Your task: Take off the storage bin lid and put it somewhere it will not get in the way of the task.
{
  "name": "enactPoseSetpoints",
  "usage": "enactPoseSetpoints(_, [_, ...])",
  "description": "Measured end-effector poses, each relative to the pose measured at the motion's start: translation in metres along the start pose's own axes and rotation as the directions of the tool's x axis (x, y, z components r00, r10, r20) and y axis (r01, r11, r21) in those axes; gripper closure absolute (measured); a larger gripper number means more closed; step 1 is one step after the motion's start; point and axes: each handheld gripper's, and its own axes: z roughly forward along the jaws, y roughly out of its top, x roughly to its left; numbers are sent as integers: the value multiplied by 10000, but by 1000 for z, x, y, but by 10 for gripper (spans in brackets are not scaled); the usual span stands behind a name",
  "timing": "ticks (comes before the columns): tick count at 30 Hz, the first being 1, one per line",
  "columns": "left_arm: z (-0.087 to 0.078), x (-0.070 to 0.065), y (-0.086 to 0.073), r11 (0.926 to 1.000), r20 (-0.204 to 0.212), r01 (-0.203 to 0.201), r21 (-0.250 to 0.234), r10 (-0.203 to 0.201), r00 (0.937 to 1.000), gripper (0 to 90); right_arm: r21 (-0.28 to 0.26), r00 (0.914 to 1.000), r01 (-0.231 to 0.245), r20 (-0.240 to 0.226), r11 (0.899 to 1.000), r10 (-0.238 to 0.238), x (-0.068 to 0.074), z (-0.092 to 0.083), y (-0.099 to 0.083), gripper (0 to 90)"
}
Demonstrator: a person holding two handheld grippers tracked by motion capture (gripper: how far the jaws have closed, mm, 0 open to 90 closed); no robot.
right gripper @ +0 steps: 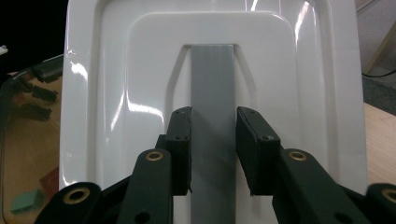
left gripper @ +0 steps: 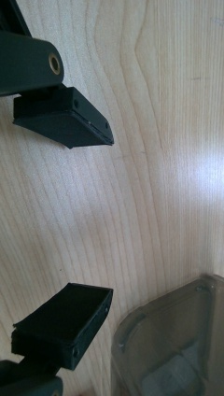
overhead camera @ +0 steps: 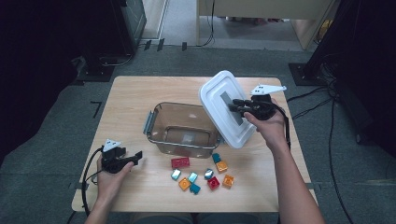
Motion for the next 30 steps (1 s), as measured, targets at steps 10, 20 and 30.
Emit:
enactPoseSetpoints(10, [-1,5,-1,9999,-53,144,-17,-144,9999,216,-58,9970,-646,412,9979,648,-13,-8,-22,685])
enactPoseSetpoints(20, [-1,8,-1,9999,-173,170,16,-170,9997,216,-114,9841,-1543,877,9880,1547,-32,-14,-56,685])
enactPoseSetpoints(30, [-1,8,-2,9999,-262,124,45,-123,9996,221,-150,9596,-2342,1571,9721,2336,-51,-18,-83,685])
